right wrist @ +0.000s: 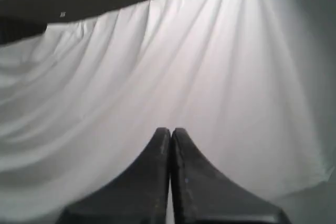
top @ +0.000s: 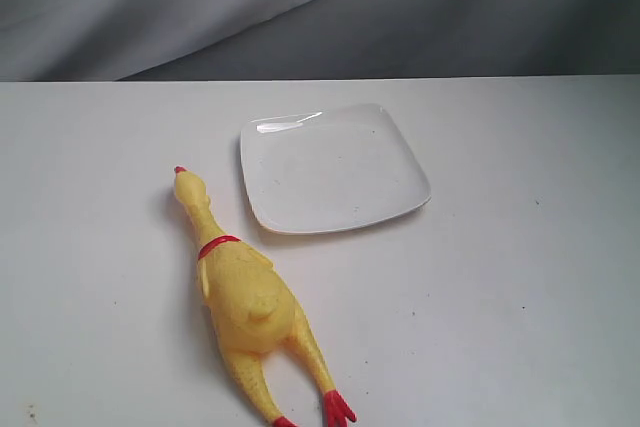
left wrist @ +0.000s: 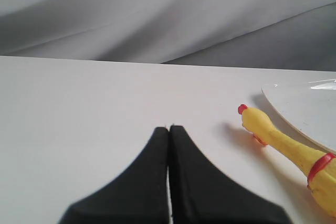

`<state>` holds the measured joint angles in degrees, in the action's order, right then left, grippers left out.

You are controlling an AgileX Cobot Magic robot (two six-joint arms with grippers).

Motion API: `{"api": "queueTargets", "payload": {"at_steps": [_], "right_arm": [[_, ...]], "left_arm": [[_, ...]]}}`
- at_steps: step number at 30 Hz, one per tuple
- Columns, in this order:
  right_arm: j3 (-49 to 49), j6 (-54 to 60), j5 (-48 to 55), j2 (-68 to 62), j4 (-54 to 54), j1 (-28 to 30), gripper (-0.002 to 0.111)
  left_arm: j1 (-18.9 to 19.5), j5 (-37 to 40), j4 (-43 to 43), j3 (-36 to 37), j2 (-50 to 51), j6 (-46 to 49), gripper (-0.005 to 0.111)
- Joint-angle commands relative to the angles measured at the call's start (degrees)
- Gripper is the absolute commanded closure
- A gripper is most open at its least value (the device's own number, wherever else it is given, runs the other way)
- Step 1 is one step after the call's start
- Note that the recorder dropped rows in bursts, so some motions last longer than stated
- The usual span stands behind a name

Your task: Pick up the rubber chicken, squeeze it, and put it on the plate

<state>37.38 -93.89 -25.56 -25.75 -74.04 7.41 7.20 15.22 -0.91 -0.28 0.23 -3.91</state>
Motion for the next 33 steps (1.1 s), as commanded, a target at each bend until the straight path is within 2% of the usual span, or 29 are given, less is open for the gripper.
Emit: {"api": "queueTargets", "payload": {"at_steps": [1,2,4,6,8,11,16,21,25,28,30,33], "right_arm": [[16.22,-23.35,-19.02,-19.41,-25.91,0.67,0.108],[20.0,-23.35,-24.78,-25.57,-25.91,0.55,0.108],[23.52,-23.04,-29.74,-33.48,-25.91,0.55,0.108],[24.42,-20.85,-30.99,-37.94,-25.91,0.55,0.108],[24.42,-9.24,-30.88,-43.46,-25.91,0.55,0.108],[24.42,1.09,-27.97,-46.7,-25.91,0.55,0.108],[24.42,13.65,-12.08,-45.3,-25.91,-2.01,0.108],[24.42,28.07,13.05,-40.27,-25.91,-10.09,0.108],[25.6,26.04,31.68,-37.99,-25.44,-15.47,0.108],[28.3,30.35,36.76,-38.56,-11.0,-16.02,0.108],[29.43,41.34,36.89,-39.55,-0.24,-16.02,0.108],[31.25,62.19,38.56,-42.47,21.74,-16.13,0.108]], "left_arm": [[0.12,0.02,-0.27,0.28,-0.23,-0.18,0.106],[0.12,0.02,-0.27,0.28,-0.23,-0.18,0.106],[0.12,0.02,-0.27,0.28,-0.23,-0.18,0.106],[0.12,0.02,-0.27,0.28,-0.23,-0.18,0.106],[0.12,0.02,-0.27,0.28,-0.23,-0.18,0.106],[0.12,0.02,-0.27,0.28,-0.23,-0.18,0.106],[0.12,0.02,-0.27,0.28,-0.23,-0.18,0.106],[0.12,0.02,-0.27,0.28,-0.23,-0.18,0.106],[0.12,0.02,-0.27,0.28,-0.23,-0.18,0.106],[0.12,0.02,-0.27,0.28,-0.23,-0.18,0.106],[0.12,0.02,-0.27,0.28,-0.23,-0.18,0.106],[0.12,0.02,-0.27,0.28,-0.23,-0.18,0.106]]}}
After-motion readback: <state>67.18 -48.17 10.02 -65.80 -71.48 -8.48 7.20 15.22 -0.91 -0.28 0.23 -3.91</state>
